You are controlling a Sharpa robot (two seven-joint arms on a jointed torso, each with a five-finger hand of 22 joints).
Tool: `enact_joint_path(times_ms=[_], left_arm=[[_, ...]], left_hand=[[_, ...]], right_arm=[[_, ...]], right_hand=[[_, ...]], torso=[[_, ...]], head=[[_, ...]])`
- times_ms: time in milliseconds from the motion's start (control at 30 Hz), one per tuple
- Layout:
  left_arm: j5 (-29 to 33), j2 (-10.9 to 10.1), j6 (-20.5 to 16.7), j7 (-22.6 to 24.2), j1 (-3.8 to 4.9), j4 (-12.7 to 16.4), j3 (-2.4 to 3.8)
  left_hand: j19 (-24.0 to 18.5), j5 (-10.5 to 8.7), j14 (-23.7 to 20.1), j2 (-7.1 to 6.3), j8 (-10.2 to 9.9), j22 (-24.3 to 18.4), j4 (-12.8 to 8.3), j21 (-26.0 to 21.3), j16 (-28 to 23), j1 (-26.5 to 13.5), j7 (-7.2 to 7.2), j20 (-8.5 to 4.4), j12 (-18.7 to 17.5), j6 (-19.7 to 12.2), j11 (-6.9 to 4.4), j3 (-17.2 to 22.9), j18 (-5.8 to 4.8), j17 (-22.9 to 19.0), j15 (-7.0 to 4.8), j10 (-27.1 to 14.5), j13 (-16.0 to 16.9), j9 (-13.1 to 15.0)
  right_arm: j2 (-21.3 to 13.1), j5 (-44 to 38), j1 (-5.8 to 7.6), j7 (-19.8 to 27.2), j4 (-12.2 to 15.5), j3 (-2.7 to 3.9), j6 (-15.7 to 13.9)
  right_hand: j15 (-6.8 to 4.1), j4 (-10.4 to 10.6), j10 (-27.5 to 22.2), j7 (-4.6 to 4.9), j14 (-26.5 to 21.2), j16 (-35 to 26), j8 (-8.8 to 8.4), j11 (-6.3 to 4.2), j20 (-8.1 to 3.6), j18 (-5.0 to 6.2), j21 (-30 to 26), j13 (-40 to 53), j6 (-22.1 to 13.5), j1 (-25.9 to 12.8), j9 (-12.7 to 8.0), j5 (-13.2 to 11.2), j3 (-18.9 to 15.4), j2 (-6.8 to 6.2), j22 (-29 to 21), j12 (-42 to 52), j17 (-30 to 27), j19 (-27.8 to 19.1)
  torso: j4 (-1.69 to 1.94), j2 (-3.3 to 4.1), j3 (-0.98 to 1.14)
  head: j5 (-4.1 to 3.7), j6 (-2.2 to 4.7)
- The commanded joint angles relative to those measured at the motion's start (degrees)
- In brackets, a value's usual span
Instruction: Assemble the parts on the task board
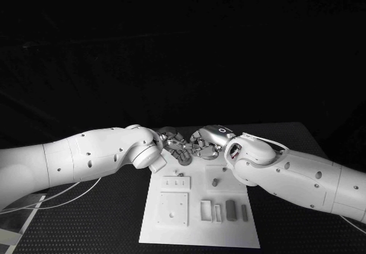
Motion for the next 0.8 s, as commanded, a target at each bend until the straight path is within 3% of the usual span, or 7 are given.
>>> enact_joint_path(times_ms=[33, 133, 167, 200, 467, 800], left_arm=[[0.6, 0.1, -0.1, 0.3, 0.05, 0.1, 0.05], [0.8, 0.3, -0.3, 0.4, 0.05, 0.0, 0.05], [0.9, 0.3, -0.3, 0.4, 0.05, 0.0, 0.05], [1.0, 0.3, -0.3, 0.3, 0.05, 0.0, 0.05], [1.9, 0.2, -0.1, 0.3, 0.05, 0.1, 0.05], [3.6, 0.2, -0.2, 0.4, 0.04, 0.2, 0.05]], left_hand=[[-0.2, -0.04, 0.6, 0.61, -0.3, 0.2, -0.2, 0.2, -0.4, 1.6, -0.11, -0.41, -0.3, 0.4, -0.08, 0.0, 0.52, 0.2, 0.01, 0.5, 0.3, 0.1], [-0.2, 0.01, 0.6, 1.50, -0.5, 0.5, -0.3, 0.1, -0.6, 3.6, -0.11, -0.41, -0.5, 0.5, -0.08, 0.1, 0.50, 0.4, 0.00, 0.5, 0.6, 0.2], [-0.1, -2.12, 0.7, 1.32, -0.5, 0.6, -0.1, 0.1, -0.7, 4.6, -0.11, -0.37, -0.6, 0.5, -0.07, 1.3, 0.47, 0.6, 0.00, 0.5, 0.8, 0.2], [-0.1, -2.47, 0.7, 1.23, -0.6, 0.7, -0.1, 0.0, -0.8, 4.8, -0.09, -0.37, -0.6, 0.6, -0.06, 1.9, 0.45, 0.6, 0.03, 0.5, 0.9, 0.2], [-0.2, -1.39, 0.8, 0.94, -0.8, 1.0, -0.4, -0.3, -1.1, 7.3, -0.08, -0.36, -1.0, 0.6, -0.05, 4.0, 0.40, 1.0, 0.03, 0.6, 1.4, 0.3], [-0.3, -0.07, 0.8, -0.33, -1.2, 1.4, -0.7, -0.8, -1.7, 12.0, -0.01, -0.23, -1.6, 0.4, 0.05, 6.4, 0.27, 1.4, 0.15, 0.6, 2.0, 0.5]], right_arm=[[0.0, -0.9, -0.10, -0.1, 0.5, 0.02, 0.1], [-0.1, -1.0, -0.16, -0.2, 0.8, 0.02, 0.4], [-0.2, -1.1, -0.19, -0.2, 0.9, 0.02, 0.4], [-0.3, -1.2, -0.23, -0.3, 0.9, 0.01, 0.4], [0.0, -1.3, -0.39, -0.5, 0.4, 0.01, 0.5], [0.3, -1.3, -0.71, -0.6, -0.2, 0.00, 0.6]], right_hand=[[-0.38, 0.2, 0.4, -0.07, 0.0, 0.0, 1.03, 0.04, -0.41, 1.11, 0.2, -0.1, 4.5, 0.3, 1.2, 0.3, -0.1, -0.02, 0.6, -0.1, -0.1, 0.0], [-0.38, 0.2, 0.5, -0.07, 0.1, 0.0, 1.02, 0.03, -0.41, 1.11, 0.2, -0.1, 4.5, 0.3, 1.2, 0.4, -0.1, -0.03, 0.6, -0.1, -0.1, 0.0], [-0.38, 0.2, 0.5, -0.07, 0.1, 0.0, 1.02, 0.03, -0.41, 1.11, 0.2, -0.1, 4.5, 0.3, 1.2, 0.3, -0.1, -0.03, 0.6, -0.1, -0.1, 0.0], [-0.38, 0.2, 0.5, -0.07, 0.1, 0.0, 1.02, 0.03, -0.41, 1.11, 0.2, -0.1, 4.5, 0.3, 1.2, 0.3, -0.1, -0.03, 0.6, -0.1, -0.1, 0.0], [-0.38, 0.2, 0.5, -0.08, 0.1, -0.1, 1.00, 0.03, -0.43, 1.11, 0.2, -0.1, 4.5, 0.3, 1.2, 0.3, -0.1, -0.05, 0.6, -0.1, -0.1, 0.0], [-0.39, 0.2, 0.5, -0.08, 0.1, -0.1, 0.99, 0.02, -0.44, 1.11, 0.2, -0.1, 4.6, 0.3, 1.2, 0.4, -0.1, -0.07, 0.6, -0.1, -0.1, 0.1]], torso=[[-0.04, 0.03, 0.03], [-0.04, 0.01, 0.03], [-0.03, 0.01, 0.02], [-0.02, 0.01, 0.03], [-0.02, 0.01, -0.02], [0.09, 0.06, -0.01]], head=[[0.05, -0.12], [0.08, -0.17], [0.10, -0.21], [0.14, -0.24], [0.18, -0.36], [0.22, -0.49]])
